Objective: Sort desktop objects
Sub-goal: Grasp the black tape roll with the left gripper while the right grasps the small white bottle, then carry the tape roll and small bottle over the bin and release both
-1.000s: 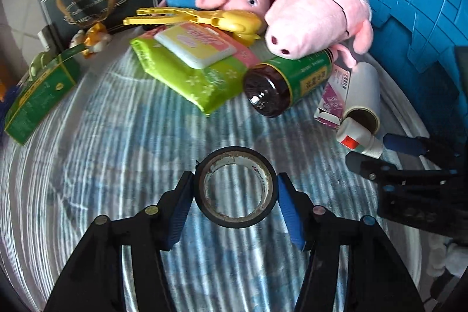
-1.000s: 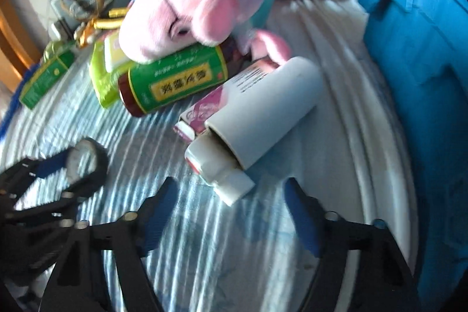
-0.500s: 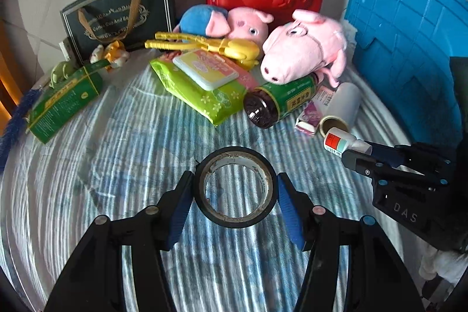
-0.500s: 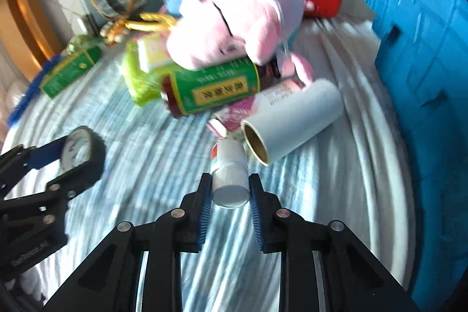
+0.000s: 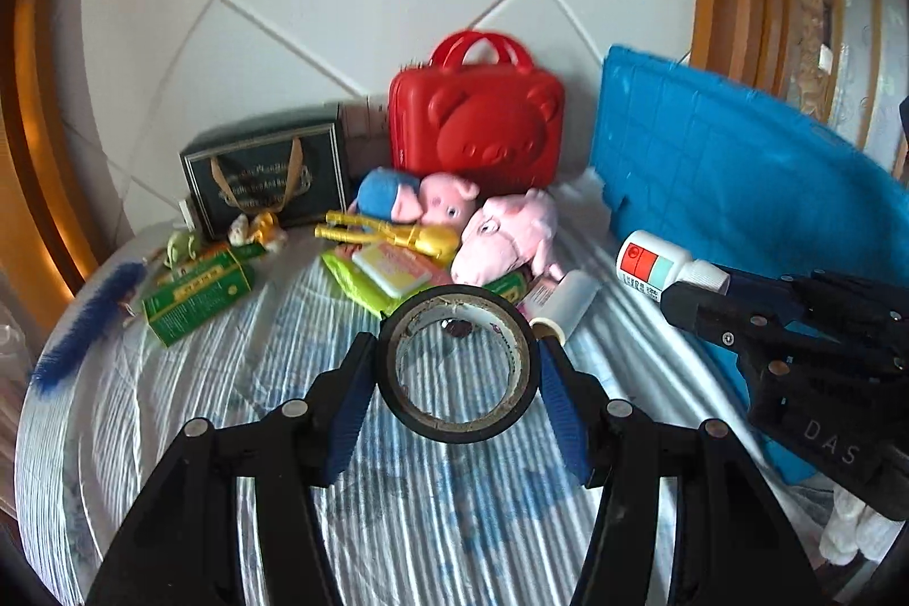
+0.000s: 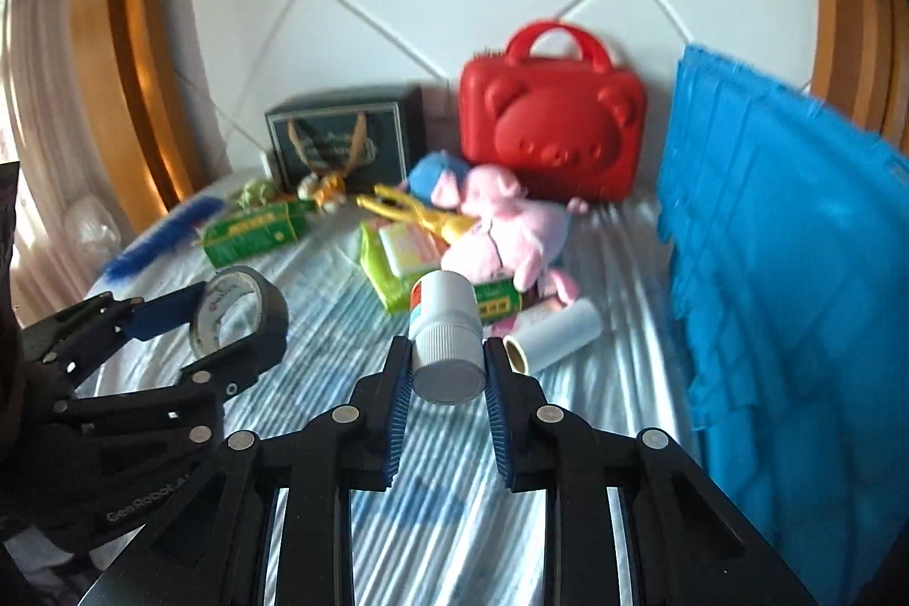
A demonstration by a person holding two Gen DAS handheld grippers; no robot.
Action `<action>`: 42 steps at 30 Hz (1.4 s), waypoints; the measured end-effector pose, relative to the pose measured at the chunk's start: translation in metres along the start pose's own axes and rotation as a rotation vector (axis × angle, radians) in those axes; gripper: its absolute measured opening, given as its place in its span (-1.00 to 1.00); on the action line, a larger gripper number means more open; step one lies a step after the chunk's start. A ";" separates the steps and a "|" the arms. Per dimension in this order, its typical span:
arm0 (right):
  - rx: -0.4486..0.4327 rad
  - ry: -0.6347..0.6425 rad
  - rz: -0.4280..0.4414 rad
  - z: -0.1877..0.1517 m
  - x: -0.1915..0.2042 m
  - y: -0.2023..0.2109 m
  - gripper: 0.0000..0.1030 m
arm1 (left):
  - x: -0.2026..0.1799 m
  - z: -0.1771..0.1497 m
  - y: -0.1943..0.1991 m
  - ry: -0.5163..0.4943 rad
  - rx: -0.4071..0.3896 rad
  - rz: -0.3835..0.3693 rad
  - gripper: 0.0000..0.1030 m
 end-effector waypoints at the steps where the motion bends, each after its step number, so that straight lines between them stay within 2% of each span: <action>1: -0.027 0.003 -0.008 0.004 -0.001 0.015 -0.52 | -0.005 0.005 0.010 -0.006 -0.019 0.000 0.09; 10: -0.184 0.008 -0.085 0.026 -0.037 0.108 -0.52 | -0.069 0.040 0.071 -0.057 -0.161 -0.053 0.09; 16: -0.273 -0.029 -0.158 0.025 -0.087 0.163 -0.52 | -0.134 0.066 0.091 -0.093 -0.214 -0.104 0.09; 20: -0.313 -0.065 -0.226 0.022 -0.137 0.196 -0.52 | -0.187 0.080 0.101 -0.127 -0.234 -0.148 0.09; 26: -0.307 -0.132 -0.338 0.001 -0.224 0.226 -0.52 | -0.272 0.092 0.103 -0.175 -0.231 -0.190 0.09; 29: -0.278 -0.167 -0.381 -0.017 -0.267 0.235 -0.52 | -0.312 0.094 0.099 -0.192 -0.205 -0.213 0.09; 33: -0.229 -0.194 -0.421 -0.039 -0.316 0.237 -0.52 | -0.364 0.095 0.093 -0.241 -0.171 -0.207 0.09; 36: -0.204 -0.206 -0.436 -0.051 -0.344 0.236 -0.52 | -0.393 0.091 0.084 -0.281 -0.141 -0.191 0.09; 38: -0.188 -0.218 -0.438 -0.058 -0.359 0.234 -0.52 | -0.403 0.094 0.085 -0.306 -0.166 -0.156 0.09; 42: -0.167 -0.235 -0.441 -0.069 -0.385 0.230 -0.52 | -0.417 0.093 0.080 -0.290 -0.137 -0.181 0.09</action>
Point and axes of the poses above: each gripper's, at about its wrist camera, not at the fingertips, and y roughly against the way its jaws point, x to its left, z to its top, the point moved 9 cm from there along -y, roughly the way its jaws point, and after that the axes turned 3 degrees about y, right-handed, at the moved point
